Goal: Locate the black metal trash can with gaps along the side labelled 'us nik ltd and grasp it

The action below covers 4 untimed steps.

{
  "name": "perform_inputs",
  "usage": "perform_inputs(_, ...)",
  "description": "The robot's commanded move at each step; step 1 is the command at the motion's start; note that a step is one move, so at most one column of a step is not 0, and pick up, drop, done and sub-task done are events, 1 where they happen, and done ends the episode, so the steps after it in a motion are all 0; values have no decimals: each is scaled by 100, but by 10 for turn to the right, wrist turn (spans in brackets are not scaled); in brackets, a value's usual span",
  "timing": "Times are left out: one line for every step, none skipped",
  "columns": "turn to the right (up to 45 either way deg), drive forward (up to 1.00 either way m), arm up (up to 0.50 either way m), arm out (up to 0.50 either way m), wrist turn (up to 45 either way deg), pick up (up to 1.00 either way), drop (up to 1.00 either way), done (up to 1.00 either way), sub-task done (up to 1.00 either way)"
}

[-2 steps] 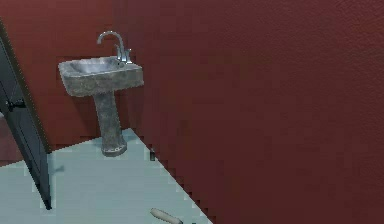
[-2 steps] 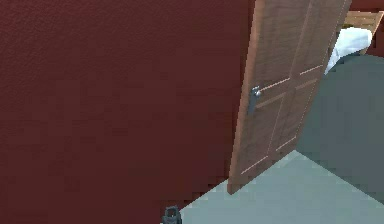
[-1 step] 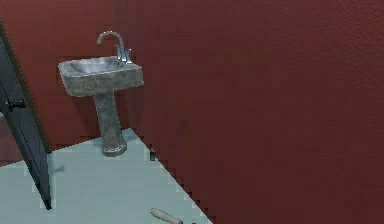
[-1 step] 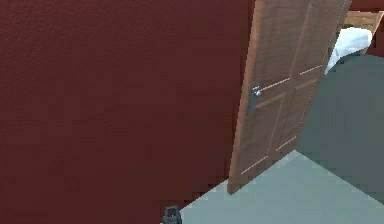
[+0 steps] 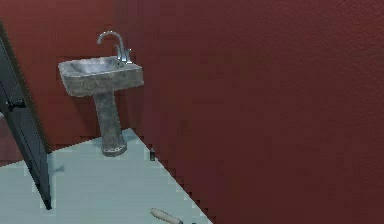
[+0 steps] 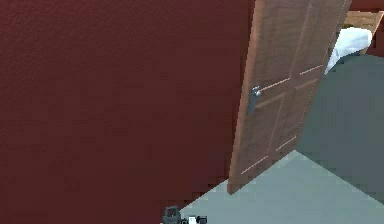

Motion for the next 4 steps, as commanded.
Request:
perform_inputs(0,0,0,0,450,0,0,0,0)
perform_inputs(0,0,0,0,450,0,0,0,0)
perform_inputs(0,0,0,0,450,0,0,0,0)
perform_inputs(0,0,0,0,150,0,0,0,0)
